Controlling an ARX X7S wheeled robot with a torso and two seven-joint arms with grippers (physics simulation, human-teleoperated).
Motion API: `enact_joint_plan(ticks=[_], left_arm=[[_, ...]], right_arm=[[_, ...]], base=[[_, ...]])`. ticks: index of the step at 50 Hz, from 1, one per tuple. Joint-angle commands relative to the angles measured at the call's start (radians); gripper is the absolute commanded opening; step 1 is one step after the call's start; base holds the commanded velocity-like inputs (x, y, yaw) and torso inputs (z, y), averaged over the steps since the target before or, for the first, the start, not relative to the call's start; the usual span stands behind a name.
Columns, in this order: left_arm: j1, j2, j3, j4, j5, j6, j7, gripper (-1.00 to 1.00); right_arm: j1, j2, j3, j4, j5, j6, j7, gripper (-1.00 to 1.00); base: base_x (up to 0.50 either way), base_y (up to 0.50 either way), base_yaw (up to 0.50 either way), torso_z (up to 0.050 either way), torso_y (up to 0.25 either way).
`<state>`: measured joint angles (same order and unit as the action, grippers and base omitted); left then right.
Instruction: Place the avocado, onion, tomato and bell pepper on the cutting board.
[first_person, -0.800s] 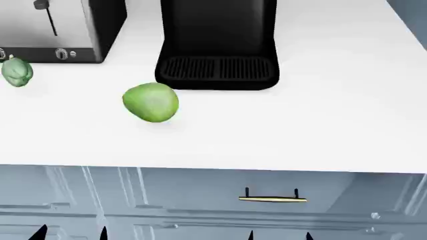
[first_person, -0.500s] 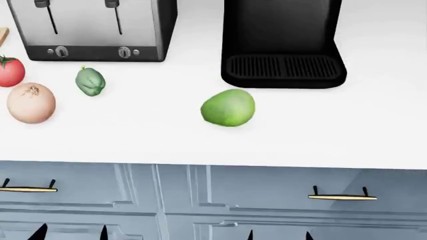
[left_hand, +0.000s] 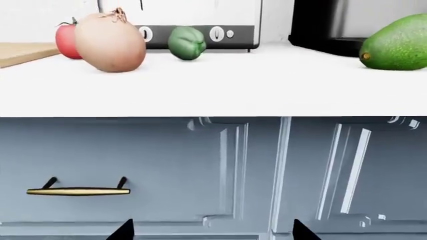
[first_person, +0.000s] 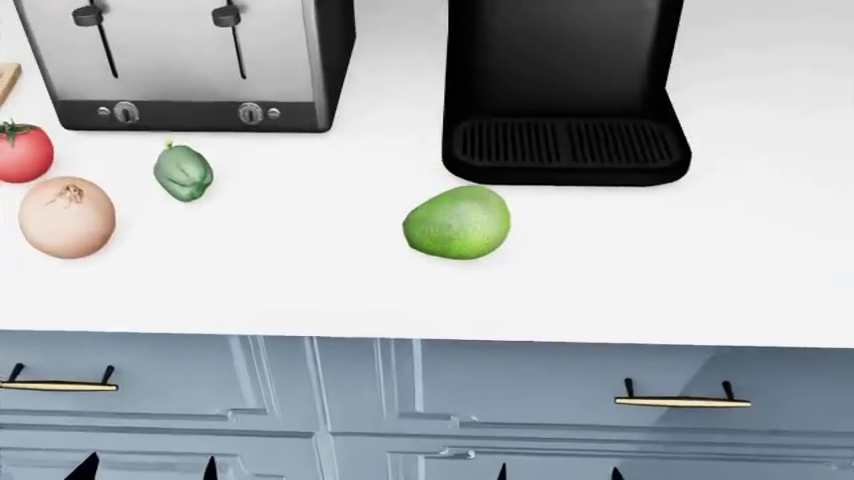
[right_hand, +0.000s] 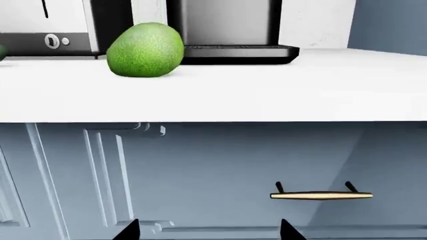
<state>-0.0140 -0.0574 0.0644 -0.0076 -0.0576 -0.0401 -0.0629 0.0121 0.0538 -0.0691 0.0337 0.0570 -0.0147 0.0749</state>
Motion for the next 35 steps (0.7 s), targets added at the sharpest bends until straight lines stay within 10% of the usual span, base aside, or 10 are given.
enact_joint_plan(ticks=[1, 35], left_arm=[[-0.001, 0.0, -0.005, 0.022, -0.013, -0.029, 0.012, 1.0], [0.019, -0.052, 0.026, 0.123, -0.053, -0.054, -0.056, 1.0]], right_arm=[[-0.008, 0.002, -0.001, -0.025, -0.006, 0.007, 0.002, 1.0], [-0.023, 0.07, -0.062, -0.141, 0.01, 0.055, 0.043, 1.0]], base=[[0.0, 0.0, 0.0, 0.05, 0.012], [0.0, 0.0, 0.0, 0.048, 0.011]])
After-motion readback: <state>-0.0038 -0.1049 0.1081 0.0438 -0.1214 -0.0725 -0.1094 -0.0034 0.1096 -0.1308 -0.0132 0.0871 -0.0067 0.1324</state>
